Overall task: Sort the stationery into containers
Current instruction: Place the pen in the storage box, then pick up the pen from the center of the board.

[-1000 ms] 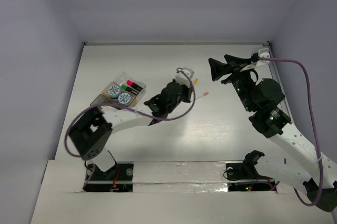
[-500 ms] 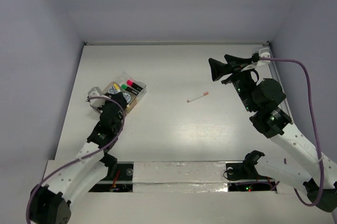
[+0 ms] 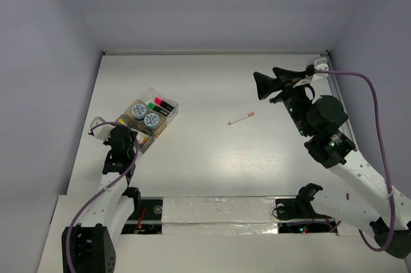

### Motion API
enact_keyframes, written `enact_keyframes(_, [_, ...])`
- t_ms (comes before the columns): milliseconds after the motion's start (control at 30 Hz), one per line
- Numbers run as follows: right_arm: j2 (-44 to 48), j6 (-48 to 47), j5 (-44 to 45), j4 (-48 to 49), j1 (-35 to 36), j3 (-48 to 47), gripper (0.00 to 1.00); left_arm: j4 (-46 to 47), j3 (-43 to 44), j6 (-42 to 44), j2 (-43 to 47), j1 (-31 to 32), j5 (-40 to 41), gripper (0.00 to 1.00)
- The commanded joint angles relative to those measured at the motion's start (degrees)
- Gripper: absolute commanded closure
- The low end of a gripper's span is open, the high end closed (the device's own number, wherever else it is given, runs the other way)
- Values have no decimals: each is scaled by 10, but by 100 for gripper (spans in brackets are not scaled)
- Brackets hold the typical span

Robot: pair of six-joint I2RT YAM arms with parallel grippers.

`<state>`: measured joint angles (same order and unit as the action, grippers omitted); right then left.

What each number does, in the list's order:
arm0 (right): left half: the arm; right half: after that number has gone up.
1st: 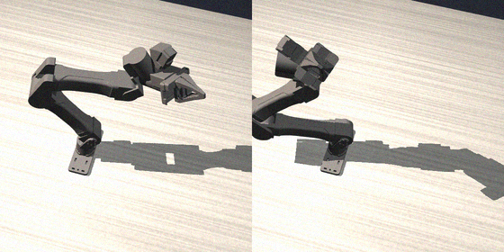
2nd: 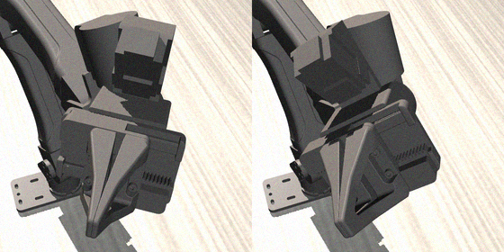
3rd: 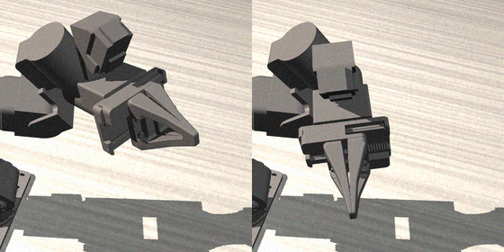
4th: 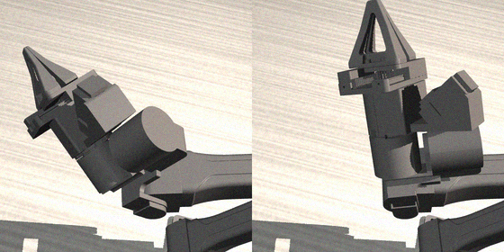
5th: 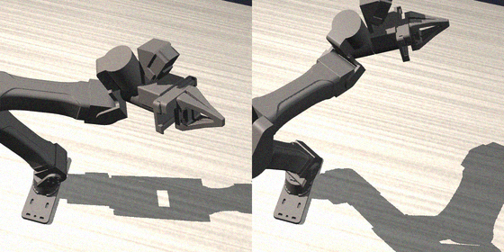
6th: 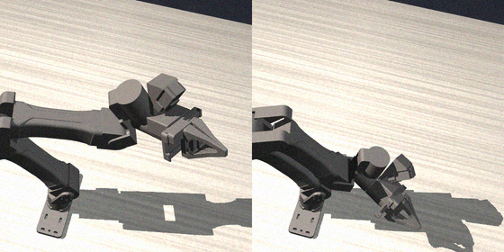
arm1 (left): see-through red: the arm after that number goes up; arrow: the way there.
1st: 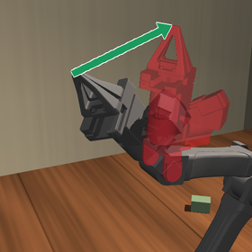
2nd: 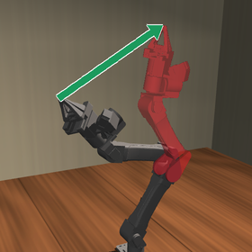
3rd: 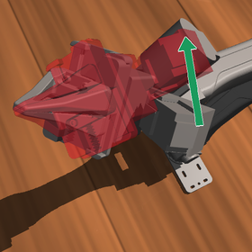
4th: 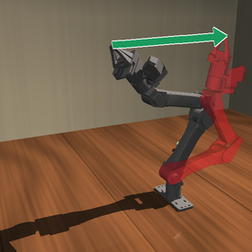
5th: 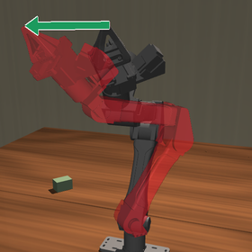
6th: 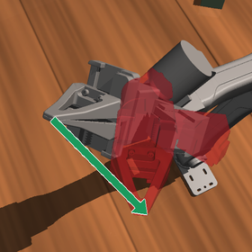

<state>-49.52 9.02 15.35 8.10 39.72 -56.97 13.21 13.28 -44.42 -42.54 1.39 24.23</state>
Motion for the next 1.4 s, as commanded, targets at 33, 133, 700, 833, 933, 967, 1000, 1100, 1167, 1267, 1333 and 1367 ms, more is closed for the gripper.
enact_keyframes(33, [-1, -3, -6, 11, -2, -30, 26, 53, -15, 9, 4, -6, -37, 87])
enact_keyframes(133, [-5, -3, -8, 11, -2, -31, 26, 59, -19, 16, 11, -6, -39, 69])
enact_keyframes(700, [-18, 7, -20, 10, -2, -34, 27, 247, 101, 186, -149, 192, -197, 56])
enact_keyframes(833, [-15, 7, -23, 10, -2, -34, 27, 270, 201, 277, -291, 325, -286, 53])
enact_keyframes(933, [-11, 8, -30, 10, -2, -36, 27, 240, 290, 344, -393, 387, -294, 50])
enact_keyframes(967, [-10, 7, -30, 10, -2, -35, 27, 233, 312, 356, -418, 396, -296, 49])
enact_keyframes(1000, [-10, 7, -28, 10, -2, -35, 27, 213, 356, 376, -466, 397, -308, 49])
enact_keyframes(1100, [-8, 4, -23, 8, -2, -36, 27, 173, 442, 400, -552, 408, -349, 46])
enact_keyframes(1167, [-8, 4, -28, 10, -2, -37, 27, 152, 481, 413, -594, 414, -365, 45])
enact_keyframes(1267, [-8, 6, -32, 10, -2, -37, 27, 95, 561, 450, -670, 422, -366, 45])
enact_keyframes(1333, [-8, 5, -32, 10, -2, -37, 27, 62, 607, 474, -715, 429, -369, 45])
enact_keyframes(1367, [-8, 6, -32, 8, -2, -38, 27, 54, 619, 479, -728, 434, -377, 45])
